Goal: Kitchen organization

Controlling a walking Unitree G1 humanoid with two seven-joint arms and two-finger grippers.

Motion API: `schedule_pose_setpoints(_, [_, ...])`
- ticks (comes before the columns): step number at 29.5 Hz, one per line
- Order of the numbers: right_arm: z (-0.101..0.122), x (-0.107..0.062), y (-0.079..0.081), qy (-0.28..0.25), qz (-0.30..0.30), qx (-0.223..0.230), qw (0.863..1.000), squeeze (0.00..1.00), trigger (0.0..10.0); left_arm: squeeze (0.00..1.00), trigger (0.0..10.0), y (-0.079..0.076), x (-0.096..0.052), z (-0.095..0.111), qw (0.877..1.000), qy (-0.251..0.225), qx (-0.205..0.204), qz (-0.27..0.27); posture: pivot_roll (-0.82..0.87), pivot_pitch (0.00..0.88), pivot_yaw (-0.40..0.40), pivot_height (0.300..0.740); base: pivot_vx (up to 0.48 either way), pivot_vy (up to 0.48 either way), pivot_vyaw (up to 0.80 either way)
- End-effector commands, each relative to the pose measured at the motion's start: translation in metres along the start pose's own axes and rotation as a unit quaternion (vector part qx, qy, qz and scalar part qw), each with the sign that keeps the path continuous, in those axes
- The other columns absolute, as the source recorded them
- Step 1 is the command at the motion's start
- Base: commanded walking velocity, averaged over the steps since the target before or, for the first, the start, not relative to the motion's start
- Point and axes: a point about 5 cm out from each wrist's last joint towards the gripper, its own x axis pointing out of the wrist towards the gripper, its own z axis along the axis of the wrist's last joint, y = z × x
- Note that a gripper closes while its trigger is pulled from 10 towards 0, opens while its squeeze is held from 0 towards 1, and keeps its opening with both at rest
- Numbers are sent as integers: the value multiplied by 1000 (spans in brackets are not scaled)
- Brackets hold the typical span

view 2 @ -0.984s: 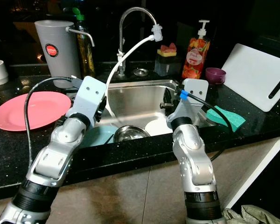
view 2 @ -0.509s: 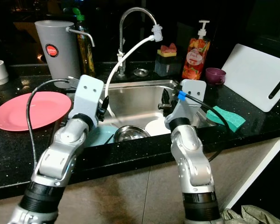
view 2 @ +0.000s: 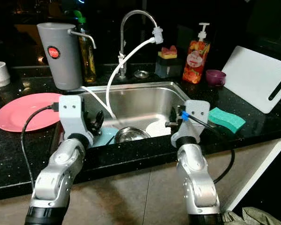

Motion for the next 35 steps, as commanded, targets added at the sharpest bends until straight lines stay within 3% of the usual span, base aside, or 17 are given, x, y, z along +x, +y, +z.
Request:
schedule_pose_setpoints(1, [-3, 2, -8, 0, -18, -8, 1000, 0, 10000, 0, 10000, -4, -5, -2, 1000, -5, 21, -9, 65, 78, -69, 740, 0, 0, 0])
schedule_pose_setpoints(13, [-2, 7, -15, -3, -33, -8, 999, 0, 10000, 0, 10000, -4, -16, -11, 999, 3, 45, -10, 71, 82, -76, 740, 0, 0, 0])
schedule_pose_setpoints(35, [8, 11, -17, -20, -32, -11, 999, 0, 10000, 0, 10000, 8, -10, -8, 996, -3, 89, 7, 74, 80, -80, 740, 0, 0, 0])
